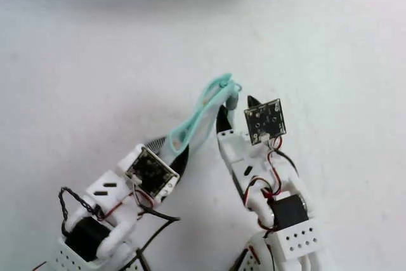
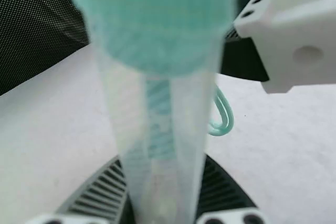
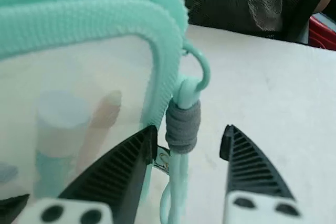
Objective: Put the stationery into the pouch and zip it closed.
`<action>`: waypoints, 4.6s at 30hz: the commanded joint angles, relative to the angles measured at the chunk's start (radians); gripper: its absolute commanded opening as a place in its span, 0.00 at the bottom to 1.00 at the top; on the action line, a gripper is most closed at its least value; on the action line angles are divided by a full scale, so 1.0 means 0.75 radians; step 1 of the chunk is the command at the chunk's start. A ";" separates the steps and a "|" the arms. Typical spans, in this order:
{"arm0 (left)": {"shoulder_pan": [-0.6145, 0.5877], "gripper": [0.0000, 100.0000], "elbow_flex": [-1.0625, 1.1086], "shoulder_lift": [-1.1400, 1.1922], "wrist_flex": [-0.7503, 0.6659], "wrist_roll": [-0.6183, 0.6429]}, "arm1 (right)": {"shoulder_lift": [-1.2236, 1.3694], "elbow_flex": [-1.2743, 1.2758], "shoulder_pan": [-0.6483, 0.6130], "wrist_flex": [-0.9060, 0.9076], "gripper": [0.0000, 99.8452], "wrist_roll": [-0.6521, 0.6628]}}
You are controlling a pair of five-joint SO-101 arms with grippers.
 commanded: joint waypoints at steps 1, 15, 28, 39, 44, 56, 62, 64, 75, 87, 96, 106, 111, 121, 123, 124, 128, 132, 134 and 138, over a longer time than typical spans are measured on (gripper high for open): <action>0.021 0.02 -0.053 0.007 0.006 -0.014 | 0.032 0.008 0.005 -0.132 0.18 -0.008; 0.021 0.02 -0.053 0.007 0.006 -0.014 | 0.666 -0.158 0.087 -0.560 0.17 0.004; 0.021 0.02 -0.051 0.007 0.004 -0.014 | 0.318 -0.117 0.122 -0.326 0.18 0.057; 0.021 0.02 -0.051 0.007 0.006 -0.014 | 0.292 -0.070 0.122 -0.324 0.02 0.200; 0.021 0.02 -0.043 0.007 0.000 -0.016 | 0.279 -0.078 0.163 -0.326 0.02 0.223; 0.021 0.02 0.023 0.007 -0.068 -0.020 | 0.097 -0.561 0.244 0.079 0.02 0.231; 0.021 0.02 0.023 0.007 -0.061 -0.020 | 0.097 -0.837 0.026 0.332 0.02 0.299; 0.021 0.02 0.023 0.007 -0.059 -0.020 | 0.101 -0.927 -0.048 0.416 0.02 0.303; 0.021 0.02 0.025 0.007 -0.059 -0.020 | 0.697 -1.737 -0.302 0.934 0.02 0.305; 0.011 0.02 0.018 0.007 -0.065 -0.023 | 1.114 -2.269 -0.498 1.492 0.02 0.483; 0.009 0.02 0.018 0.007 -0.068 -0.020 | 1.128 -2.334 -0.592 1.617 0.02 0.563; 0.007 0.02 0.016 0.007 -0.068 -0.014 | 1.124 -1.999 -0.590 1.617 0.02 0.618; -0.097 0.02 -0.029 0.007 -0.059 0.025 | 1.112 -1.878 -0.592 1.619 0.02 0.671; -0.197 0.02 -0.227 0.007 0.113 0.125 | 1.128 -1.878 -0.570 1.570 0.02 0.739; -0.195 0.03 -0.291 0.007 0.166 0.127 | 1.128 -1.878 -0.508 1.531 0.02 0.730; -0.193 0.03 -0.315 0.007 0.186 0.127 | 1.128 -1.878 -0.482 1.511 0.02 0.726; -0.191 0.15 -0.366 0.007 0.223 0.158 | 1.128 -1.876 -0.412 1.431 0.02 0.706; -0.191 0.21 -0.452 0.007 0.307 0.276 | 1.130 -1.876 -0.369 1.364 0.02 0.634; -0.197 0.21 -0.513 0.007 0.350 0.280 | 1.130 -1.876 -0.353 1.357 0.02 0.634; -0.191 0.21 -0.546 0.007 0.354 0.280 | 1.130 -1.876 -0.343 1.359 0.02 0.634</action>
